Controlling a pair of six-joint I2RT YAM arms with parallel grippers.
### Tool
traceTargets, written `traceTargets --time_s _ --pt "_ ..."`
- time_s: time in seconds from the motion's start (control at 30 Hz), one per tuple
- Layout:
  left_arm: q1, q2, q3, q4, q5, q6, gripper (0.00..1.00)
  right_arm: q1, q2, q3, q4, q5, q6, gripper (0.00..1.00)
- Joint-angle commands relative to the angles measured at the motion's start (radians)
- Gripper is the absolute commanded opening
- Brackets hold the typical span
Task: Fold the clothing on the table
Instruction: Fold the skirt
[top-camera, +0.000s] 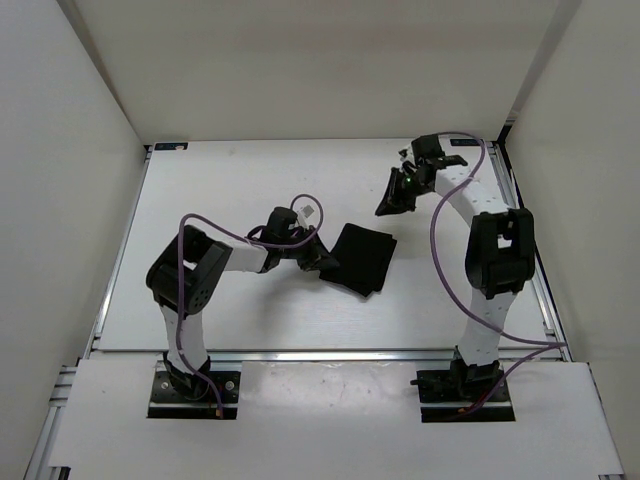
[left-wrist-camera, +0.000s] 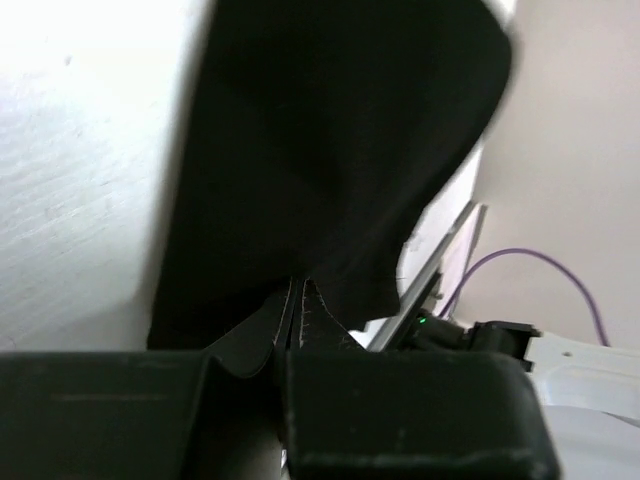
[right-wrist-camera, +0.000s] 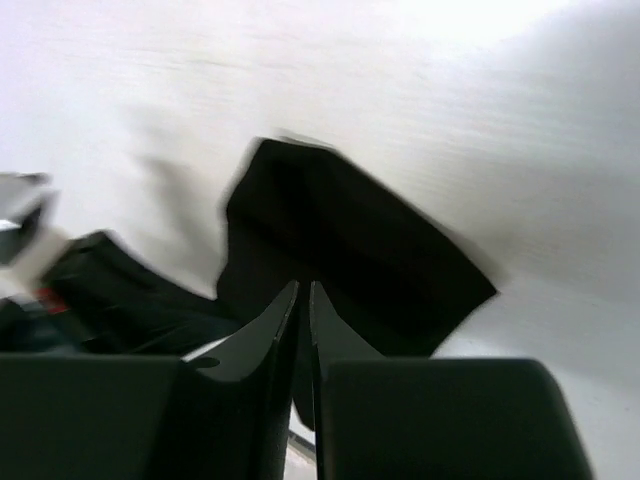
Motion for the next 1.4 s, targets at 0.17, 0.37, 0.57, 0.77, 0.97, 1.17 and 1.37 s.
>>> traceTargets --time_s 0.17,0.37,0.57,0.77,0.97,1.17,1.37 --pt "-0.01 0.029 0.005 -0.056 -0.041 0.055 0.02 0.164 0.025 0.093 -0.033 -0.094 -0.017 0.12" --pt "-0.015 0.014 -0.012 -0.033 -0.037 0.043 0.02 0.228 0.076 0.021 0.049 -0.238 0.052 0.09" --pt "-0.002 -0.009 -0.016 -0.053 -0.029 0.048 0.02 0.192 0.156 -0.042 0.073 -0.254 0.05 0.08" --pt "0.008 -0.048 -0.041 -0.062 -0.011 0.037 0.02 0.107 0.215 -0.044 0.116 -0.26 0.053 0.08" --pt "0.011 -0.101 -0.099 -0.071 -0.012 0.046 0.02 0.037 0.289 -0.012 0.139 -0.267 0.067 0.08" --pt "0.024 -0.114 -0.119 -0.076 -0.001 0.04 0.02 -0.051 0.232 -0.013 0.181 -0.289 0.061 0.09" --pt "0.019 -0.117 -0.093 -0.066 0.022 0.037 0.03 -0.103 0.032 -0.085 0.187 -0.295 0.052 0.1"
